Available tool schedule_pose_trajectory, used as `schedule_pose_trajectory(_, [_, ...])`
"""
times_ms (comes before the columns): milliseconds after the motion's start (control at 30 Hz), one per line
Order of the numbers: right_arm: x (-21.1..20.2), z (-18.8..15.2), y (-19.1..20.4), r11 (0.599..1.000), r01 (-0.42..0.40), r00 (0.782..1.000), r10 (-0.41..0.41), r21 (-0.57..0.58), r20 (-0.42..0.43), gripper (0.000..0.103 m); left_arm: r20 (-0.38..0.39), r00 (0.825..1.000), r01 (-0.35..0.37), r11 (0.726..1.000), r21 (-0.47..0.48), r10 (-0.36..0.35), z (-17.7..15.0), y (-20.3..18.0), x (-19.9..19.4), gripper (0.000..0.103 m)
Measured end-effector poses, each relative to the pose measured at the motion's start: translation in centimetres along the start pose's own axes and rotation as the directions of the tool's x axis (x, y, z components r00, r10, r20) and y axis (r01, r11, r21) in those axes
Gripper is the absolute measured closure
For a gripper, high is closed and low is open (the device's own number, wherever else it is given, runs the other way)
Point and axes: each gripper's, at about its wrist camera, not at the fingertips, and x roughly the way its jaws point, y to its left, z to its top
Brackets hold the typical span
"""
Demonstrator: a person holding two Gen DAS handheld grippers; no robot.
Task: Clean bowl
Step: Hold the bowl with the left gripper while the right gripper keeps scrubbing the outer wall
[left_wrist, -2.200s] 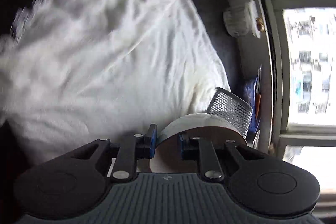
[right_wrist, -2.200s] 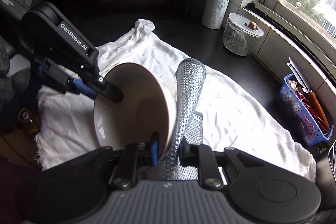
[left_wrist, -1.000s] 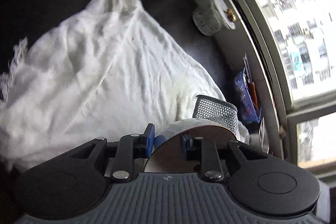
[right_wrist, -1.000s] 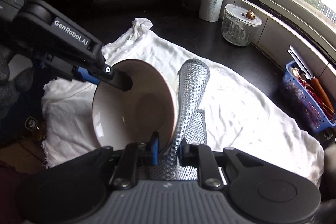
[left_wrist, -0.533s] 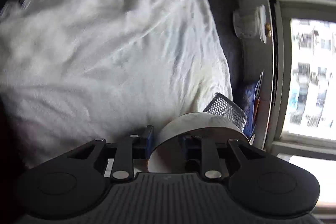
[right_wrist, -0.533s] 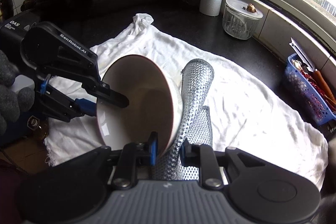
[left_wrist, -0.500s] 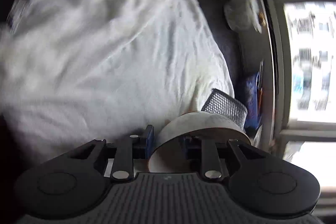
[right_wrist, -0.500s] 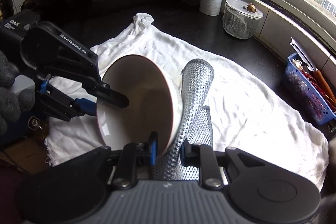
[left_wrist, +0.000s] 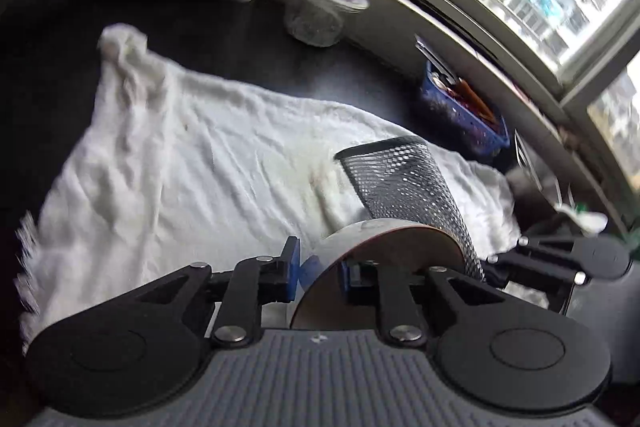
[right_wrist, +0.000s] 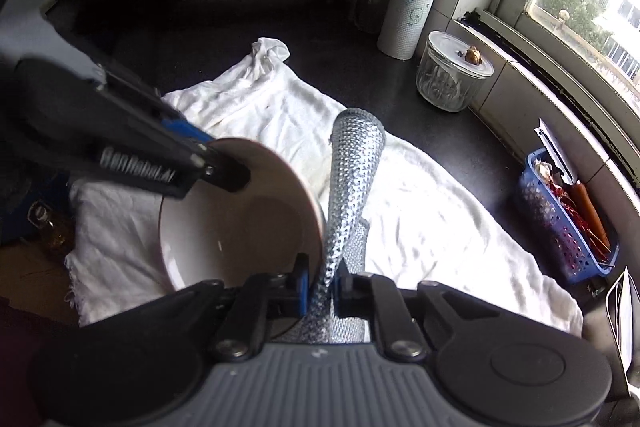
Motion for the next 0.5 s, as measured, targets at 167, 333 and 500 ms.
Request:
schedule_pose_trajectory(167, [0.0,0.1,-0.1,1.0,-0.01,1.0,0.01,0.016,0.002,0.087,-0.014,0.995,0.089,0.935,-0.344,-0.1,-0.9,4.2,0.8,0.08])
schedule_pose_trajectory(333, [0.2,-0.1,-0.4,0.997,-0.049,0.999,0.05,0.06,-0.009,0.081,0.001,0.99,0.12,0.846,-0.52,-0.14,-2.2,6.0,1.2,0.076])
schedule_pose_trajectory(500, [0.5,-0.3,-0.1,0.992,-0.09,0.995,0.092,0.086,-0.027,0.078,-0.009,0.981,0.13,0.69,-0.712,-0.195,-4.4,8.1,2.3,0.075])
